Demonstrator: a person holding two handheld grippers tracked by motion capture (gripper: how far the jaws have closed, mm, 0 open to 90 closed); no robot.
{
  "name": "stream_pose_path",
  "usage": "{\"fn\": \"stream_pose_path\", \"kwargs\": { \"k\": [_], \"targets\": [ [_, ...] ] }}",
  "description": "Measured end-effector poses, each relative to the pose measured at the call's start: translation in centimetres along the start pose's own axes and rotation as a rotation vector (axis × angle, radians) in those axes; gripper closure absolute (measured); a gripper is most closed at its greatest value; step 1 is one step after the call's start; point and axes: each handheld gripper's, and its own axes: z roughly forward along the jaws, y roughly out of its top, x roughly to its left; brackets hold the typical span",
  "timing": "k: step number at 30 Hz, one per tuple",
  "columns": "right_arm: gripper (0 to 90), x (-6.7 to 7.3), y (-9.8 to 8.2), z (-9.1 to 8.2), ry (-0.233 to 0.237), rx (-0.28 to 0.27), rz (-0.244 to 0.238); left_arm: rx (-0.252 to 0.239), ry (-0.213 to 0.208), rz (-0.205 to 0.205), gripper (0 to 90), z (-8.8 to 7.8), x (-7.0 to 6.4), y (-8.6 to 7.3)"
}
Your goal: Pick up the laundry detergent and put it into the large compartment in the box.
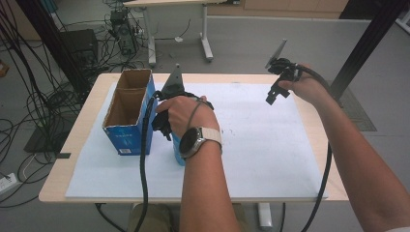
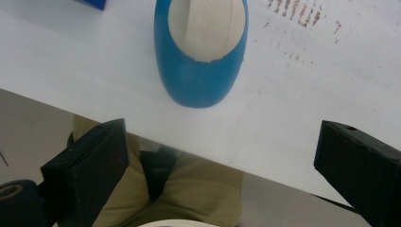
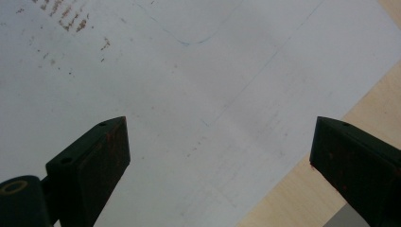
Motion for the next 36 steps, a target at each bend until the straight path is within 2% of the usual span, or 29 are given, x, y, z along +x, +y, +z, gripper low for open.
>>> {"fn": "stream_pose_path", "kwargs": {
  "k": [11, 20, 22, 31, 36],
  "targets": [
    [5.6, -0.2, 0.3, 0.4, -0.003, 0.002, -0.013, 0.001, -0.004, -0.01, 4.8, 0.4, 0.2, 1.3],
    [5.7, -0.4, 0.3, 0.4, -0.002, 0.0, -0.021, 0.004, 0.007, -0.003, 5.2, 1.0, -0.3, 2.0],
    [5.7, -0.3, 0.3, 0.4, 0.0, -0.003, -0.02, 0.003, -0.001, -0.005, 5.2, 1.1, -0.1, 2.2],
    [5.6, -0.6, -0.2, 0.1, 0.002, -0.012, -0.022, 0.005, 0.011, 0.005, 5.3, 1.9, 0.0, 2.9],
    [5.6, -0.6, -0.2, 0.1, 0.004, -0.015, -0.026, 0.003, 0.016, 0.01, 5.1, 2.4, -0.5, 3.1]
  ]
}}
